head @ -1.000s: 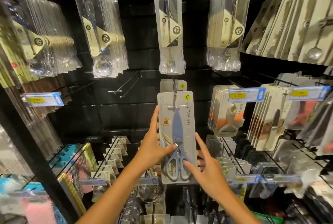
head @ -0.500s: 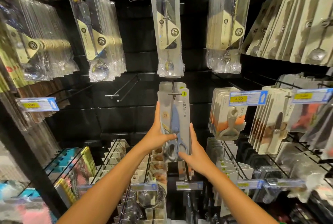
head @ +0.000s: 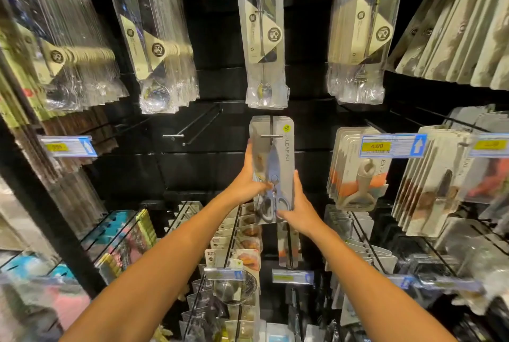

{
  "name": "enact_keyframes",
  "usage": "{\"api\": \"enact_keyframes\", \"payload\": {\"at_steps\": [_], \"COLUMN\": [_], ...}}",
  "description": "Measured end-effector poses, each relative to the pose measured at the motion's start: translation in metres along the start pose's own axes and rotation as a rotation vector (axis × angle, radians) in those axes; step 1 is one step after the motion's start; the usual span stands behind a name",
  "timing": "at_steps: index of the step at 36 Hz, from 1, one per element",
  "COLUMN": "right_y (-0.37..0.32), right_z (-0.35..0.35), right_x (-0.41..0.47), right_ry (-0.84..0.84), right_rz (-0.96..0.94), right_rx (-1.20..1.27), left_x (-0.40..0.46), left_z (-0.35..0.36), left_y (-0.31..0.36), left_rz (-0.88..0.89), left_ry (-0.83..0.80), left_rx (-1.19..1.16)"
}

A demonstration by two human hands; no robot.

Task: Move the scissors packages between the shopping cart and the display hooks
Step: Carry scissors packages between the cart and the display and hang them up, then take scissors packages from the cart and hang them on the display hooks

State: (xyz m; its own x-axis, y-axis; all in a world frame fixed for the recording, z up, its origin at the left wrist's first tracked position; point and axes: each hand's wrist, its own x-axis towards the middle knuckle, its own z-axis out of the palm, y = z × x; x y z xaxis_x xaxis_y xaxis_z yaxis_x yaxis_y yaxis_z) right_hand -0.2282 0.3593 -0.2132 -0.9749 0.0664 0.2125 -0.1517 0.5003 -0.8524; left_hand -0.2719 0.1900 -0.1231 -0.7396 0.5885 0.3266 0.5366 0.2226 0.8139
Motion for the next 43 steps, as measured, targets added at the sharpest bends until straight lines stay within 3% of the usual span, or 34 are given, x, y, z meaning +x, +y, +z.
{"api": "enact_keyframes", "payload": {"at_steps": [5, 8, 14, 23, 32, 38, 43], "right_y": [-0.005, -0.002, 0.0, -0.022, -0.092, -0.14, -0.173], "right_z": [0.001, 0.009, 0.038, 0.147, 0.297, 0.376, 0.445], "right_x": [-0.015, -0.03, -0.057, -0.068, -0.106, -0.142, -0.177], "right_ry": [0.074, 0.04, -0.165, -0.563, -0.93, -1.095, -1.247], "right_rz": [0.055, 0.08, -0.002, -0.265, -0.599, -0.663, -0.711], "right_rx": [-0.043, -0.034, -0.15, -0.353, -0.398, -0.529, -0.629], "left_x": [-0.019, -0.044, -0.129, -0.281, -0.464, -0.569, -0.655], "left_z": [-0.003, -0.005, -0.026, -0.072, -0.114, -0.134, -0.148], "left_y": [0.006, -0.011, -0.082, -0.115, -0.099, -0.092, -0.08], "left_rz": [-0.144, -0.239, -0.267, -0.407, -0.804, -1.107, -1.22], "left_ry": [0.027, 0.016, -0.096, -0.102, 0.06, 0.141, 0.27], "left_rx": [0.02, 0.147, 0.56, 0.787, 0.773, 0.741, 0.692]}}
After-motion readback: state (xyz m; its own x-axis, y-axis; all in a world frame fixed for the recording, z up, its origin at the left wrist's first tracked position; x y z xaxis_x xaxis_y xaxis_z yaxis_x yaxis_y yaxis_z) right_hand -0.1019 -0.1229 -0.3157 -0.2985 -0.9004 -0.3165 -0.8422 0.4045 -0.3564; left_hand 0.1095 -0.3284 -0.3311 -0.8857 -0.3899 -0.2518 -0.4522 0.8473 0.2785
